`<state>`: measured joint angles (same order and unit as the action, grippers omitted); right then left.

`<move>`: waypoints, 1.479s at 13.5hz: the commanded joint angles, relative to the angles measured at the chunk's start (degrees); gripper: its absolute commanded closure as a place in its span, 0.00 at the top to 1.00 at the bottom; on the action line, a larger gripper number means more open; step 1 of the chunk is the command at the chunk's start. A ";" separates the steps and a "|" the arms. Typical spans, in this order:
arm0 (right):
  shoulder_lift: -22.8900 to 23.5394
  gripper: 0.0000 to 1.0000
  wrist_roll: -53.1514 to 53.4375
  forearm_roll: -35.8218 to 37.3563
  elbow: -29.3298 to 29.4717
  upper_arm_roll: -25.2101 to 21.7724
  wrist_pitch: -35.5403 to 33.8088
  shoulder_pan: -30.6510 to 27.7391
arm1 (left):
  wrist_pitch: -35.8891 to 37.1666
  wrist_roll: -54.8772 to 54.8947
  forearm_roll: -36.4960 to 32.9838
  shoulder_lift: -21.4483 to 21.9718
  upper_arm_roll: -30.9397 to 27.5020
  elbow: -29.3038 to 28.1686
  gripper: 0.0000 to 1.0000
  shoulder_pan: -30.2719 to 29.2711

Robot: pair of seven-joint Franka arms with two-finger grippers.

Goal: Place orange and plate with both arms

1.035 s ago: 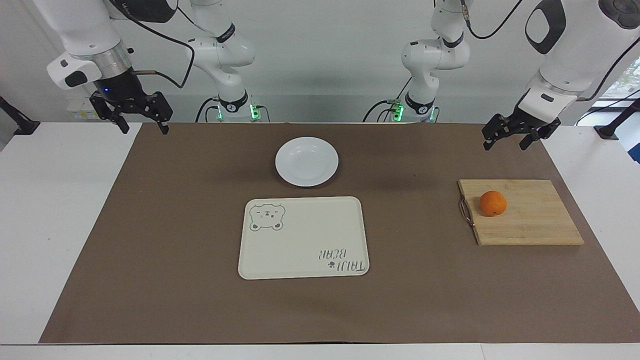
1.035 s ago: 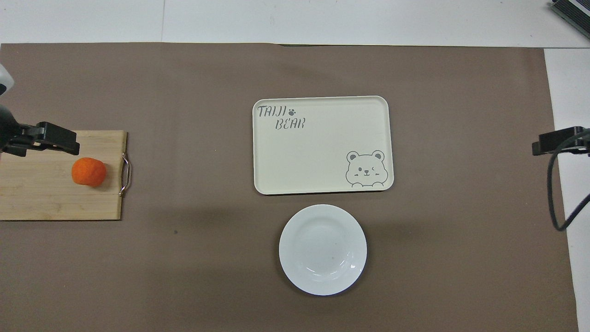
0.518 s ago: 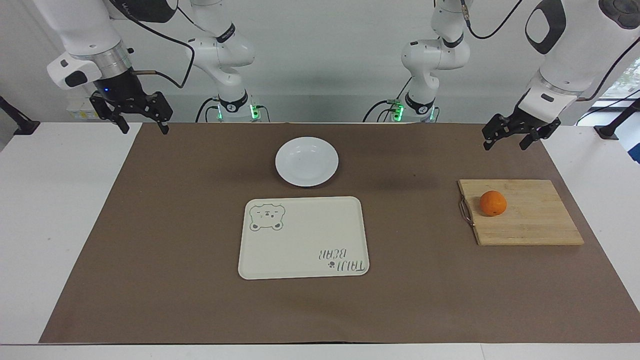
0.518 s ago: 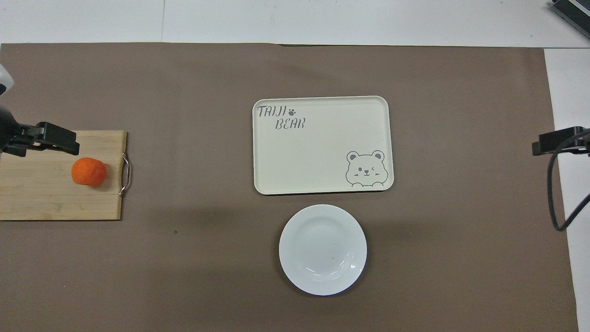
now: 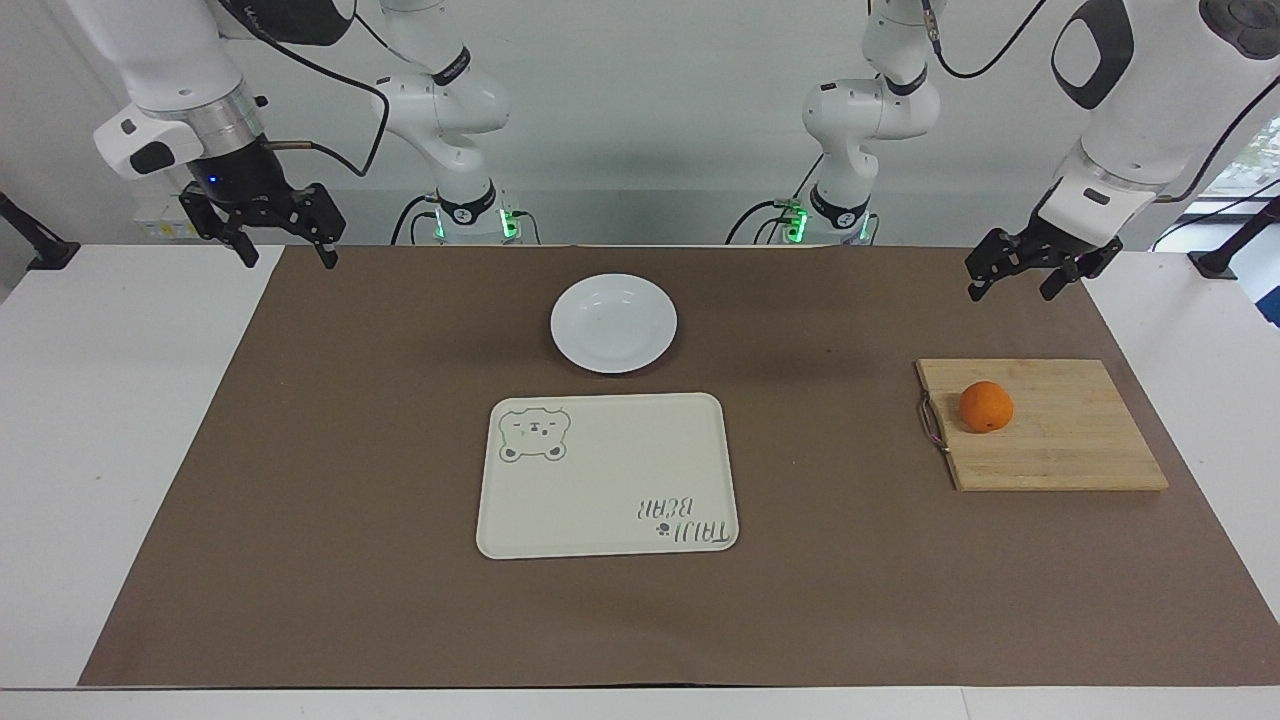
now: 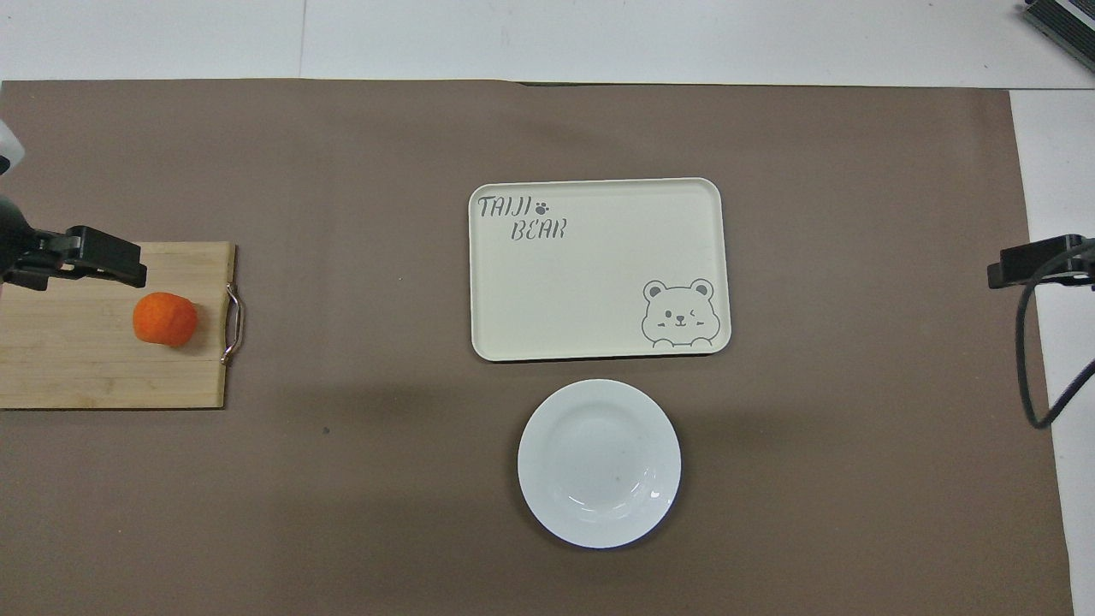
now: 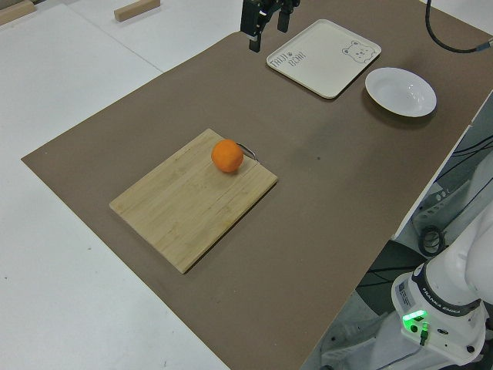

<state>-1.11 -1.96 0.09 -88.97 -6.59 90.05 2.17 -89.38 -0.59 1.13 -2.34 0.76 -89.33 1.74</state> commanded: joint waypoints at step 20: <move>-0.47 1.00 -1.11 0.97 -0.51 0.00 -0.31 -0.06 | -20.57 7.97 -0.25 -1.09 -0.14 -16.92 1.00 -7.28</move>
<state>-1.11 -1.96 0.09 -88.97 -6.59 90.05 2.17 -108.09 6.66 1.13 -3.98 0.32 -104.58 -5.03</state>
